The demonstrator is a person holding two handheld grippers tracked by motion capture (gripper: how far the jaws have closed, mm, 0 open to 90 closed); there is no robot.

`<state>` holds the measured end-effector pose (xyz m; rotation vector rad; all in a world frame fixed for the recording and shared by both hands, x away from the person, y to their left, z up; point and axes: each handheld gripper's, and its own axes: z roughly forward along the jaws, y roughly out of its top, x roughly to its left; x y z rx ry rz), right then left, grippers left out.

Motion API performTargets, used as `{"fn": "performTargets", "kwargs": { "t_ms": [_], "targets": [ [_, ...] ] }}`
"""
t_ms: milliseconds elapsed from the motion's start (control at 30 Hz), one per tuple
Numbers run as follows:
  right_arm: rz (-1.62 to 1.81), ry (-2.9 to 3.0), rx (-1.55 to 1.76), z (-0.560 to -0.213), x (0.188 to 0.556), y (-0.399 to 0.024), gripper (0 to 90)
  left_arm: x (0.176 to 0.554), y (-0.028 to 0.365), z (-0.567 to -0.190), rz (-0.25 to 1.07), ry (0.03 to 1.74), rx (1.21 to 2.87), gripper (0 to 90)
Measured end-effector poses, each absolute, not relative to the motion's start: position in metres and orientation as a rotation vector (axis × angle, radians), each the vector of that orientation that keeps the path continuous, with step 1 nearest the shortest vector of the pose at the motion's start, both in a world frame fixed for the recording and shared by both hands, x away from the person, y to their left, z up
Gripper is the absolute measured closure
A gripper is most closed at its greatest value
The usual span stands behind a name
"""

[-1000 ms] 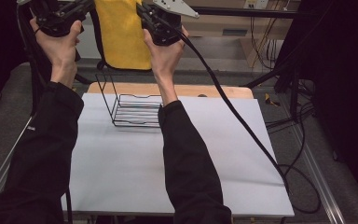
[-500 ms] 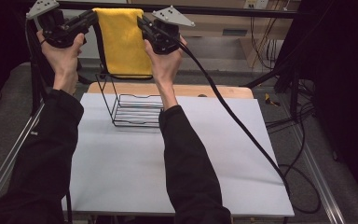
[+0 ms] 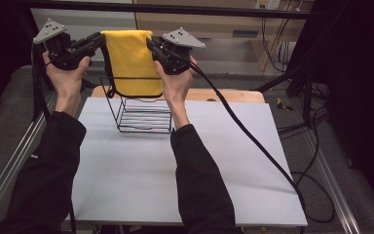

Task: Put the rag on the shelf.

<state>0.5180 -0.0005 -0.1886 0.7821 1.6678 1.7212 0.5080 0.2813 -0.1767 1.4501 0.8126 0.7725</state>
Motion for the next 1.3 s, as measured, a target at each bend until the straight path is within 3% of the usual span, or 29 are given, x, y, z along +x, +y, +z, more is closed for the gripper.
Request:
{"fn": "performTargets", "kwargs": {
  "t_ms": [1300],
  "targets": [
    [1.690, 1.759, 0.726, -0.226, 0.484, -0.011, 83.5, 0.463, 0.286, -0.210, 0.735, 0.764, 1.558, 78.3]
  ]
}}
